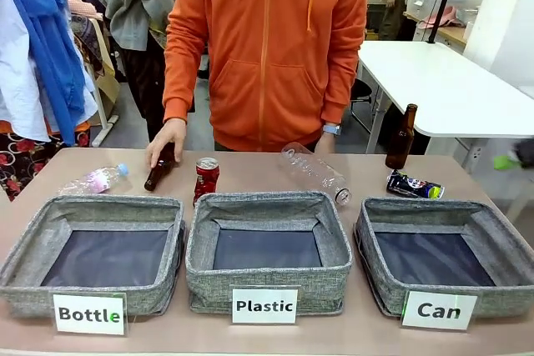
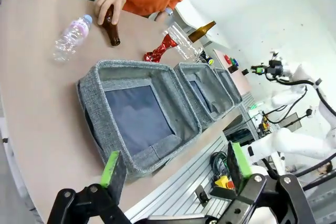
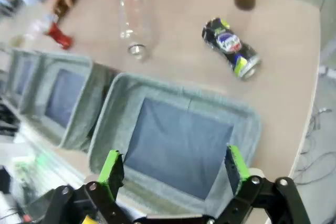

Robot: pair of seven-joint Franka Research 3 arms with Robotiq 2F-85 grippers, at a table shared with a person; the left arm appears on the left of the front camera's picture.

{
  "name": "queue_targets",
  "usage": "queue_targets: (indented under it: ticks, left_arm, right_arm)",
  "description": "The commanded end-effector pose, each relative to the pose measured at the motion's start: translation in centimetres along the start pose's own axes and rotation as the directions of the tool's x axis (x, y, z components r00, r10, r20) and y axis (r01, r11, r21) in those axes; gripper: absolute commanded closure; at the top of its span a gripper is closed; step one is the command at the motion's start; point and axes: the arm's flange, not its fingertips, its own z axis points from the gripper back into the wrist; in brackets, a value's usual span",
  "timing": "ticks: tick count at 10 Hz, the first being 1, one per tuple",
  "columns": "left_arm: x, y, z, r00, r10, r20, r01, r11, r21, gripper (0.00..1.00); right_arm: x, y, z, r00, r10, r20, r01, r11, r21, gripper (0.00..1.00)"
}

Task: Sort the can waste into the basket.
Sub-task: Pick up the can waste from the table and place it in the right Fabric basket.

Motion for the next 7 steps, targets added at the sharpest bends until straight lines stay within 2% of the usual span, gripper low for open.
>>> queue_targets:
  ticks: [1,3,4,5,6,7]
  left_arm:
    - [0.2,-0.2,0.2,1.000,-0.024,0.012,0.024,1.000,-0.011,0.00]
    - [0.2,-0.2,0.2,1.000,-0.024,0.012,0.024,1.000,-0.011,0.00]
    - [0.2,-0.2,0.2,1.000,-0.024,0.012,0.024,1.000,-0.011,0.00]
    - [0.2,-0.2,0.2,1.000,-0.024,0.012,0.024,1.000,-0.011,0.00]
    - [0.2,-0.2,0.2,1.000,-0.024,0.012,0.024,1.000,-0.011,0.00]
    - [0.2,-0.2,0.2,1.000,-0.024,0.012,0.024,1.000,-0.011,0.00]
  right_arm:
    - [5.3,1.7,-5.0,0.969,0.182,-0.168,-0.209,0.966,-0.154,0.00]
    - [7.9,3.1,-9.6,0.928,0.259,-0.266,-0.339,0.885,-0.319,0.00]
    - [8.2,3.0,-10.1,0.915,0.304,-0.267,-0.380,0.870,-0.314,0.00]
    - [7.4,2.5,-8.3,0.943,0.254,-0.216,-0.307,0.916,-0.260,0.00]
    - [4.4,2.5,-4.6,0.982,0.133,-0.132,-0.161,0.959,-0.232,0.00]
    - [7.5,3.2,-10.9,0.913,0.309,-0.265,-0.378,0.886,-0.267,0.00]
